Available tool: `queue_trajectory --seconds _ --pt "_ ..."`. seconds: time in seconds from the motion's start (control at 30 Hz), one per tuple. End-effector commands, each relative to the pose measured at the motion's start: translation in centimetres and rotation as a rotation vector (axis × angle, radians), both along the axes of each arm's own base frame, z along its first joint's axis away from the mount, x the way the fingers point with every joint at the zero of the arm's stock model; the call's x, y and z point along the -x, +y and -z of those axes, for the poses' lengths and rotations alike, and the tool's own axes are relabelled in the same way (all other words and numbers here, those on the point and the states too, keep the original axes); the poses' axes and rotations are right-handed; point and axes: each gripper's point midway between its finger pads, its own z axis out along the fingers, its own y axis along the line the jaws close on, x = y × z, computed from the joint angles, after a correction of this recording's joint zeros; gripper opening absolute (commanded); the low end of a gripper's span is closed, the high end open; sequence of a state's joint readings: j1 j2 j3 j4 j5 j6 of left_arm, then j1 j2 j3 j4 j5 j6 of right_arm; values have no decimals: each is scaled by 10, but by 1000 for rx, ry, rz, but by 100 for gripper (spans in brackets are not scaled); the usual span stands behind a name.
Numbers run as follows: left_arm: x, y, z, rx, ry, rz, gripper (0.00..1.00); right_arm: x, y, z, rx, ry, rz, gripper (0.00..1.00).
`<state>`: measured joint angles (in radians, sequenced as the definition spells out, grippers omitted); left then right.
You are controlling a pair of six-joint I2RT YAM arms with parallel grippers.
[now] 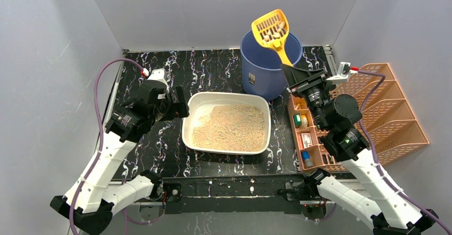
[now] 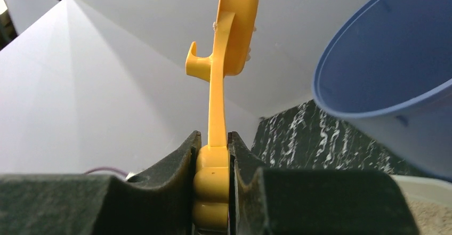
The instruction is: Clean the litter box
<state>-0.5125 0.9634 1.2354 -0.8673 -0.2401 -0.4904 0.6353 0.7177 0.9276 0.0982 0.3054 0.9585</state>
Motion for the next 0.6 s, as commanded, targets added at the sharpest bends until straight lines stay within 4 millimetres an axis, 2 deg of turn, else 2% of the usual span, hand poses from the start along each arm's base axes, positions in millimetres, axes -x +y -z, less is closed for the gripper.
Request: queue_trajectory --seconds 0.0,0.2,0.4,0.57 --pt "5 5 -2 -2 -17 0 98 -17 -29 -22 135 -73 203 1" --pt "5 8 -6 -16 -30 -3 98 -37 -40 -14 390 -116 332 1" --pt "8 11 -5 -23 -31 -5 98 -56 -42 16 781 -154 384 1" --pt "10 13 -5 -22 -33 -7 98 -62 -41 34 1068 -223 367 1"
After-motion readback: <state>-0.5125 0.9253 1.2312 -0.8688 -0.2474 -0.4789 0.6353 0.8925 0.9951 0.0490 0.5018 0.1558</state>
